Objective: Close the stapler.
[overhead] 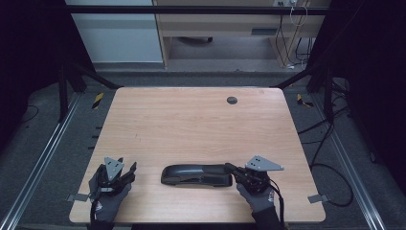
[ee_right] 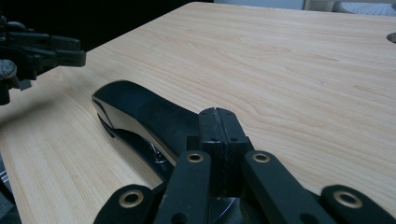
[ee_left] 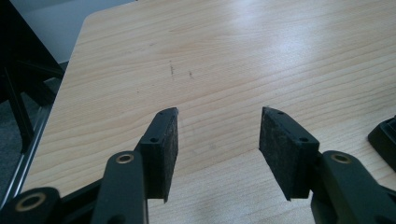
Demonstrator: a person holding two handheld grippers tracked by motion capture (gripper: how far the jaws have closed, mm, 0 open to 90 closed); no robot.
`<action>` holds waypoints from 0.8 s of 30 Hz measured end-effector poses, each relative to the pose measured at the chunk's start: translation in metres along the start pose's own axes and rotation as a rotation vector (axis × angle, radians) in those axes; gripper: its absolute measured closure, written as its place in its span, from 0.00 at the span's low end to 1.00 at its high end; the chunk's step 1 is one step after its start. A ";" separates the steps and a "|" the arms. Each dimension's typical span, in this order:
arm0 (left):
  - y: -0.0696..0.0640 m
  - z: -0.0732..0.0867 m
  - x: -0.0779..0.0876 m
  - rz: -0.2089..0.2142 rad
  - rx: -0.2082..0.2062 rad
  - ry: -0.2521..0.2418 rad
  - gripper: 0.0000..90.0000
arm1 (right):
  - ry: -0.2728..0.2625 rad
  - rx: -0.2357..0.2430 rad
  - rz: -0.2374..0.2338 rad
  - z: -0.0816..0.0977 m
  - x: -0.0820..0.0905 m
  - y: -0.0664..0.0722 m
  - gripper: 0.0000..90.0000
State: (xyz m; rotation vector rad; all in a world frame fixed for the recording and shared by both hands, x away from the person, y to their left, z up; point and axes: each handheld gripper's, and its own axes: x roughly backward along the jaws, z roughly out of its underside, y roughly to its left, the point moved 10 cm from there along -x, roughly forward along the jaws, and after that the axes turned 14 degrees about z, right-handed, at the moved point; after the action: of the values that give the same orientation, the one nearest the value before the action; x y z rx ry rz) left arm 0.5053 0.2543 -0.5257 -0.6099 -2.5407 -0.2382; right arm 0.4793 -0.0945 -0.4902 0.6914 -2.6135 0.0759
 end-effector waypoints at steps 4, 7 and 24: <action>0.001 0.000 0.000 -0.002 0.004 0.000 0.52 | 0.006 0.001 0.002 0.002 -0.001 -0.001 1.00; 0.002 0.000 0.001 -0.003 0.004 -0.001 0.52 | 0.015 0.013 0.011 0.004 -0.002 -0.001 1.00; 0.003 0.001 0.000 -0.003 0.008 0.001 0.52 | 0.020 0.004 0.020 0.013 -0.005 -0.003 1.00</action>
State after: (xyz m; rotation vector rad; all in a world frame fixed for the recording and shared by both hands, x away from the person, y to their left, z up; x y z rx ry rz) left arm 0.5057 0.2570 -0.5267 -0.6024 -2.5405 -0.2291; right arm 0.4799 -0.0970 -0.5043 0.6630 -2.6022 0.0940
